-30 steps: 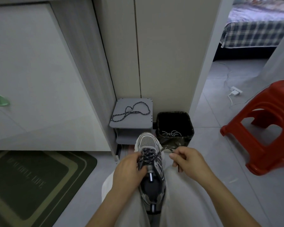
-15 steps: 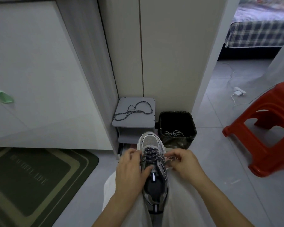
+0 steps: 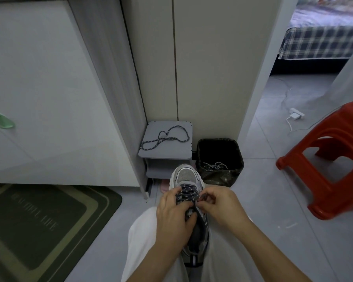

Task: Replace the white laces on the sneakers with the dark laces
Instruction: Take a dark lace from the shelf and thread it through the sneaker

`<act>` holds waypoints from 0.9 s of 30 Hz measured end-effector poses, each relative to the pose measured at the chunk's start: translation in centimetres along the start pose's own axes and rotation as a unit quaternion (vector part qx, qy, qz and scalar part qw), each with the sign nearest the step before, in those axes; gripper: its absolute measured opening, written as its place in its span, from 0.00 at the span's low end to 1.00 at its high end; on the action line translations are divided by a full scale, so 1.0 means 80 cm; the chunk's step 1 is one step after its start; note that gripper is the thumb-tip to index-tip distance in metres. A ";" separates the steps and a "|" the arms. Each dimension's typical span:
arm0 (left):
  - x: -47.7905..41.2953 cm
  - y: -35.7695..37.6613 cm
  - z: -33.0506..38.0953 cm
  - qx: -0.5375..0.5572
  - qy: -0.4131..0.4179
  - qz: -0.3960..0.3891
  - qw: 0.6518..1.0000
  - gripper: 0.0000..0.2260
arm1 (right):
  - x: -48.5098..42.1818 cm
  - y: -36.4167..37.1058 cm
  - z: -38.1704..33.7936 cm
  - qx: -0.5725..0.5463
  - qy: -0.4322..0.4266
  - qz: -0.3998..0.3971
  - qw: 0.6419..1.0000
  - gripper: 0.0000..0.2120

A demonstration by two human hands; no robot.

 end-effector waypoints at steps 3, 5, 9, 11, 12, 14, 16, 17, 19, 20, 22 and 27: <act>-0.002 0.001 0.002 0.017 -0.008 -0.004 1.000 0.07 | -0.002 -0.002 0.003 0.024 -0.011 0.028 0.999 0.09; -0.006 -0.001 0.002 0.029 -0.016 -0.002 0.999 0.07 | -0.001 -0.002 0.008 0.021 -0.006 0.036 0.999 0.11; -0.011 -0.003 0.000 0.040 -0.011 -0.009 0.999 0.11 | 0.002 0.004 0.014 -0.021 0.014 0.020 0.999 0.08; -0.010 -0.004 0.000 0.044 -0.011 -0.021 0.999 0.05 | 0.001 0.003 0.017 -0.035 0.020 0.031 0.999 0.06; -0.009 -0.007 0.001 0.046 -0.011 -0.020 0.999 0.03 | -0.001 0.000 0.020 -0.038 0.022 0.043 0.998 0.05; -0.009 -0.022 -0.003 0.054 -0.028 -0.009 0.998 0.04 | -0.005 -0.007 0.031 -0.069 0.043 0.064 0.995 0.05; -0.015 -0.051 -0.018 0.072 -0.060 0.027 0.995 0.08 | -0.006 -0.012 0.043 -0.095 0.066 0.067 0.991 0.06; -0.019 -0.068 -0.030 0.083 -0.079 0.047 0.992 0.10 | -0.006 -0.012 0.045 -0.094 0.068 0.061 0.991 0.06; -0.022 -0.096 -0.058 0.096 -0.121 0.056 0.986 0.12 | -0.004 -0.006 0.046 -0.072 0.057 0.039 0.995 0.08; -0.020 -0.105 -0.072 0.097 -0.141 0.048 0.984 0.12 | -0.003 -0.002 0.043 -0.056 0.050 0.029 0.997 0.08; -0.010 -0.115 -0.100 0.091 -0.176 0.033 0.980 0.11 | 0.001 0.004 0.034 -0.027 0.038 0.017 0.999 0.06; 0.034 -0.108 -0.152 0.139 -0.262 0.009 0.955 0.11 | 0.006 0.013 0.022 -0.024 0.036 -0.003 0.999 0.06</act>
Point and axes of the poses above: each hand's wrist, its own x-axis away from the middle knuckle, its own y-axis out of the palm, z = x × y, the point moved 10 cm from there along -x, towards the middle knuckle, and after that the axes turned 8 degrees about z, right-handed, at the moved point
